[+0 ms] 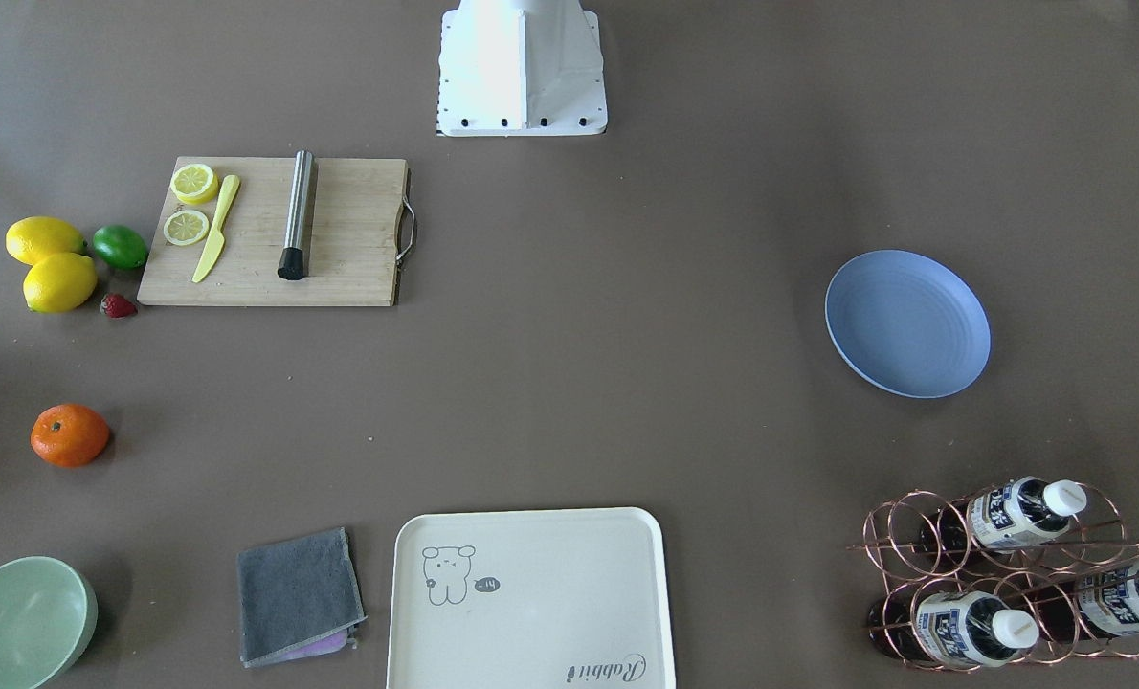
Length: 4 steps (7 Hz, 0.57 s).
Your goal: Pick orange to plate
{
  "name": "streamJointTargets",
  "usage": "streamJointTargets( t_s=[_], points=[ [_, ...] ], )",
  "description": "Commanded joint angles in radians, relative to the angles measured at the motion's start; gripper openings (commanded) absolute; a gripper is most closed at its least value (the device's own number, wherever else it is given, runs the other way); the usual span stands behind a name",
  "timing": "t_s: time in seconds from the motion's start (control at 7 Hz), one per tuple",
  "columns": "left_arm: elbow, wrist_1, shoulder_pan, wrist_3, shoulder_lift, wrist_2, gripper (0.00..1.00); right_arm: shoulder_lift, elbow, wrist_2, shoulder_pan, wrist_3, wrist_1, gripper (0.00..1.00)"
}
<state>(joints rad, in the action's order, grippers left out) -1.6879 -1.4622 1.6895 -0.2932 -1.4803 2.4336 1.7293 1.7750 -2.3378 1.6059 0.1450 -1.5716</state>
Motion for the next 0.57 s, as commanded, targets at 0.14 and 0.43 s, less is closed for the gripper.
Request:
streamJointTargets(
  t_s=[0.14, 0.43],
  points=[
    [-0.019, -0.004, 0.001, 0.006, -0.012, 0.004, 0.98, 0.001, 0.0, -0.003, 0.0, -0.008, 0.079, 1.0],
    [-0.001, -0.17, 0.001, 0.005, -0.012, 0.007, 0.98, 0.009, 0.003, -0.006, 0.0, -0.007, 0.081, 1.0]
  ],
)
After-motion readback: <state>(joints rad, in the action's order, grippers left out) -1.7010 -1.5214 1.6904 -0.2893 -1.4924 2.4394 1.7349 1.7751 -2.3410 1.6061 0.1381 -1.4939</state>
